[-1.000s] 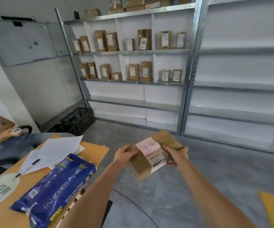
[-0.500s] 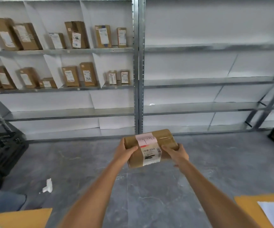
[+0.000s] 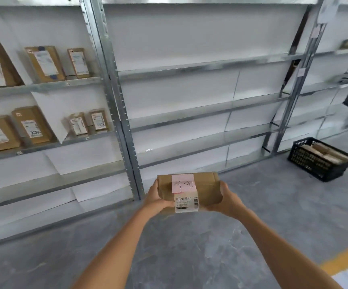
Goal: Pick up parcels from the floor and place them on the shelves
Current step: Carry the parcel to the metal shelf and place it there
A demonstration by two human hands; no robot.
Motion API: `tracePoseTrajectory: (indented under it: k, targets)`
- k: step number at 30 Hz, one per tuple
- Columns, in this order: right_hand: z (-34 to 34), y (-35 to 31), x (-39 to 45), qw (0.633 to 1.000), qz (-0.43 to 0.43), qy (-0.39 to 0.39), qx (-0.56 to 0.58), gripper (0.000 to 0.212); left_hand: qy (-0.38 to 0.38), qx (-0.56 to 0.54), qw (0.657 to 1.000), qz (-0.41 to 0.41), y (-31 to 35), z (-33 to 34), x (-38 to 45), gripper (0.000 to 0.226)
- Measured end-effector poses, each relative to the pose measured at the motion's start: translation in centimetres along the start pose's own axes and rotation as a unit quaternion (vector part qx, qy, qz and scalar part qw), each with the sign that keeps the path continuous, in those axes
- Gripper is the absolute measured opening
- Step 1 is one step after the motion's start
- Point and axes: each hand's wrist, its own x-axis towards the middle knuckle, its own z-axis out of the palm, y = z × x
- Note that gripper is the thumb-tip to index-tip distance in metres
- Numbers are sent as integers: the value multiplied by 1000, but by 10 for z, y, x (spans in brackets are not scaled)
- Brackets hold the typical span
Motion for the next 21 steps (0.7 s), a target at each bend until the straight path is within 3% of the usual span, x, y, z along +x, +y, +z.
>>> tracePoseTrajectory:
  k: [7, 14, 21]
  targets:
    - [-76, 38, 86, 991, 58, 80, 86, 95, -41, 31, 999, 13, 67, 51, 111, 120]
    - [-141, 90, 144, 962, 105, 172, 185, 73, -83, 25, 993, 78, 127, 127, 219, 99]
    - [-202, 134, 224, 940, 146, 252, 178, 78, -159, 8, 979, 126, 185, 200, 342, 90]
